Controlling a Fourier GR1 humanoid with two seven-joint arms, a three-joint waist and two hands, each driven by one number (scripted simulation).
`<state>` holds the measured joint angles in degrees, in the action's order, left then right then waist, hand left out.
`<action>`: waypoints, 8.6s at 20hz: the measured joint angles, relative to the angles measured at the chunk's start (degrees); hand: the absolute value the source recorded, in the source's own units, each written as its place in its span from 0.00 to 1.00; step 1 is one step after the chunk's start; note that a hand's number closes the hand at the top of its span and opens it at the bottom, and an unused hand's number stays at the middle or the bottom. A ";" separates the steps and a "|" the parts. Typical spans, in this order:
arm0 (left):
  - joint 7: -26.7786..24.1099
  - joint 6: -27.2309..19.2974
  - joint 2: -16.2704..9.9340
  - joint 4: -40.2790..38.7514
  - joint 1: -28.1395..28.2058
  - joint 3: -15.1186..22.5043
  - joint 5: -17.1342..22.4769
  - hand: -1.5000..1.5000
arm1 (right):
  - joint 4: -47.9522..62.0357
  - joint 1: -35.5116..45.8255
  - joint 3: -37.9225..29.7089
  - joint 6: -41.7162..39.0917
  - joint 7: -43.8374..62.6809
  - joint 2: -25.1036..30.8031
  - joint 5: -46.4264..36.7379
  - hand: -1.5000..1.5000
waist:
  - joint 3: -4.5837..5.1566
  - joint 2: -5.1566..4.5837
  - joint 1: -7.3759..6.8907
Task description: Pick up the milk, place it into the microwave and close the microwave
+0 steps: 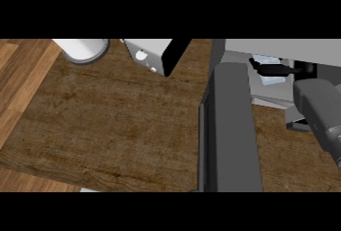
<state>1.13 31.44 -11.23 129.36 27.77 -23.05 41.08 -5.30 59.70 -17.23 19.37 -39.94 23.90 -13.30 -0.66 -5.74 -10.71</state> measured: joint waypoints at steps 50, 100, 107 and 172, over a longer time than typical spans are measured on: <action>1.68 1.48 -0.62 -7.36 -4.73 4.06 -8.27 0.00 | 0.86 8.95 0.36 5.50 6.02 -10.30 -2.80 0.00 | 0.31 1.39 2.33; -13.55 -1.38 10.83 -41.49 -27.31 35.41 -53.80 1.00 | -33.33 -52.38 1.02 -36.32 -10.64 -11.92 10.21 0.00 | 0.90 6.33 13.74; -19.47 -11.33 11.15 -51.98 -32.83 43.75 -55.47 1.00 | -50.19 -65.43 1.98 -42.25 -6.53 -8.75 16.38 0.00 | 0.89 6.02 13.49; -22.13 -65.01 11.26 -82.60 -81.10 70.63 2.55 1.00 | -106.38 -74.35 10.41 -51.18 27.73 4.30 53.25 0.00 | 0.81 2.07 25.83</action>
<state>-21.00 -33.57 0.03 46.76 -53.34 47.58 43.64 -111.69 -14.65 -6.83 -31.81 -12.21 28.20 39.95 0.15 -3.67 15.12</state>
